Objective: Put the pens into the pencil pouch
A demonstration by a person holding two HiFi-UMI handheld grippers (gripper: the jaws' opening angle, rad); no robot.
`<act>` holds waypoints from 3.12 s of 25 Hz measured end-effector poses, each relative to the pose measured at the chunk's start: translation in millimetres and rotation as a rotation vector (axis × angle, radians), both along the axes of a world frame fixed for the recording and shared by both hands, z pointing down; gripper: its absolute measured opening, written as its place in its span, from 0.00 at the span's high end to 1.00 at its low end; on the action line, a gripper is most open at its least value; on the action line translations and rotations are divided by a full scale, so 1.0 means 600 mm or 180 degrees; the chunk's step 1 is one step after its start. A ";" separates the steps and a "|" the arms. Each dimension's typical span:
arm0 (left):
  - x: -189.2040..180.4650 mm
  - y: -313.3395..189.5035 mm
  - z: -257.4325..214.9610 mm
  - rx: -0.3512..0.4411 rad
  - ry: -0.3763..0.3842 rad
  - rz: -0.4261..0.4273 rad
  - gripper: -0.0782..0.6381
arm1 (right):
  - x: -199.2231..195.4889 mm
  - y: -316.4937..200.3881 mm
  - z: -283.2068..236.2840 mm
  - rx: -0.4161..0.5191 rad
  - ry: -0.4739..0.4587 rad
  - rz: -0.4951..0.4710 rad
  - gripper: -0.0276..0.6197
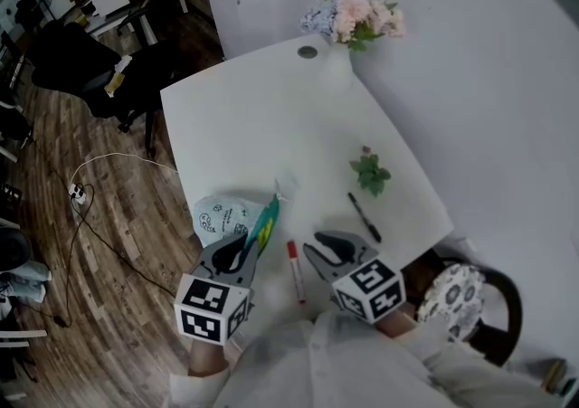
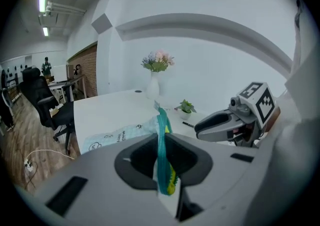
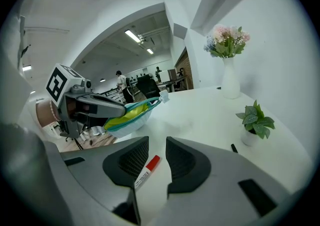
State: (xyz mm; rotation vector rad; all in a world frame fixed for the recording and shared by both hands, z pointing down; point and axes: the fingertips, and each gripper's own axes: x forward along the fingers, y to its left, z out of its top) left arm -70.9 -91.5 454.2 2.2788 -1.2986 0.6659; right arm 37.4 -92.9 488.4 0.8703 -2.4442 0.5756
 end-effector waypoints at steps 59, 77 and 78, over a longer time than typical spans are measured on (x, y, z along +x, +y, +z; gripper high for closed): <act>-0.028 0.012 -0.071 0.0171 0.2162 -0.0370 0.83 | -0.055 0.025 0.149 -0.0874 0.0832 -0.0371 0.78; 0.016 0.006 -0.082 0.0129 0.2311 -0.0240 0.83 | -0.040 -0.006 0.090 -0.0558 0.0348 -0.0214 0.86; 0.020 0.006 -0.085 0.0135 0.2354 -0.0228 0.83 | -0.037 -0.011 0.080 -0.0507 0.0272 -0.0175 0.86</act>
